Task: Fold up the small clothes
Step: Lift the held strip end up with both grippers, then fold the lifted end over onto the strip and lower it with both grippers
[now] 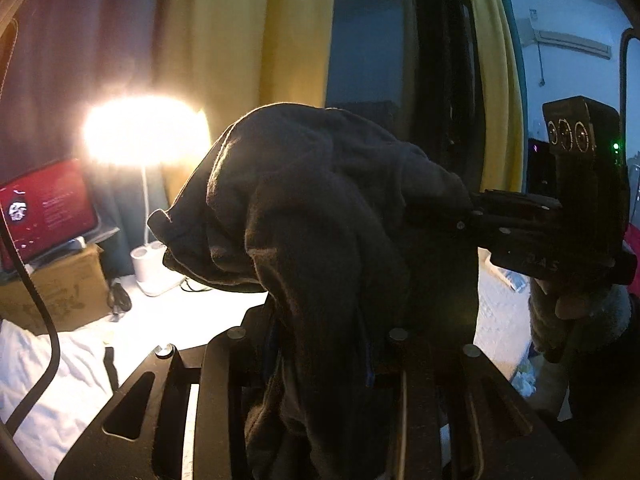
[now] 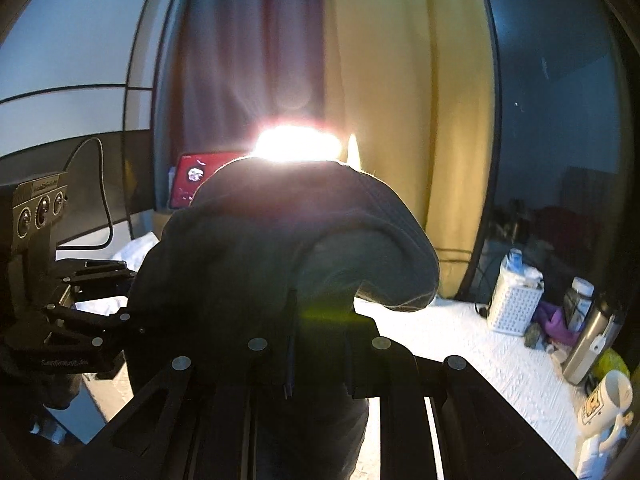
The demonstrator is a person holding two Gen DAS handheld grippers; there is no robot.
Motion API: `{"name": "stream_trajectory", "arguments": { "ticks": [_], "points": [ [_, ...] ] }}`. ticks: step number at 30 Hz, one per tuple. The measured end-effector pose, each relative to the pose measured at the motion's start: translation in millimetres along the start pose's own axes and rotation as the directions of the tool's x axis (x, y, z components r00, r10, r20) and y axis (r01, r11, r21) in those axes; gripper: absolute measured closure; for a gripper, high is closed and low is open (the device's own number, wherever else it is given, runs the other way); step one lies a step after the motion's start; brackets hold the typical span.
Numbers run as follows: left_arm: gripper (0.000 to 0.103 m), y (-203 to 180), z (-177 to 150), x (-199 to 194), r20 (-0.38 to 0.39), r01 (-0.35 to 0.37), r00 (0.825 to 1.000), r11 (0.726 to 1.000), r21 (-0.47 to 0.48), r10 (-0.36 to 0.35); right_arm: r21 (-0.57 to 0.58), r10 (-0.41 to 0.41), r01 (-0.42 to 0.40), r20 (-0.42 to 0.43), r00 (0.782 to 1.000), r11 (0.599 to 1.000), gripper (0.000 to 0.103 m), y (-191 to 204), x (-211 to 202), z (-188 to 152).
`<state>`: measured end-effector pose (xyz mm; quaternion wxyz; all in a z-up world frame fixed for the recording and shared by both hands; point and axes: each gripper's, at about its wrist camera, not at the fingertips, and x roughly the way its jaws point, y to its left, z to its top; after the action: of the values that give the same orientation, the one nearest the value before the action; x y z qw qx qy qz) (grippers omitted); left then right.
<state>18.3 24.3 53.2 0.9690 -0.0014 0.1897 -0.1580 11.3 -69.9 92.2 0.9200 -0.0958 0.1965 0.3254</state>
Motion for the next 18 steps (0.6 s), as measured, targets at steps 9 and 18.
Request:
{"name": "stream_trajectory", "arguments": {
  "ticks": [9,18],
  "points": [
    [0.074,21,-1,-39,0.071,-0.069,0.995,0.998,-0.011,0.069,-0.08,0.044,-0.04,0.052,0.998,0.996,0.085,42,-15,28],
    [0.074,43,-9,-89,0.105,-0.17,0.98,0.985,-0.013,0.171,-0.136,0.116,-0.105,0.073,0.991,0.985,0.085,91,-14,51]
  ]
}}
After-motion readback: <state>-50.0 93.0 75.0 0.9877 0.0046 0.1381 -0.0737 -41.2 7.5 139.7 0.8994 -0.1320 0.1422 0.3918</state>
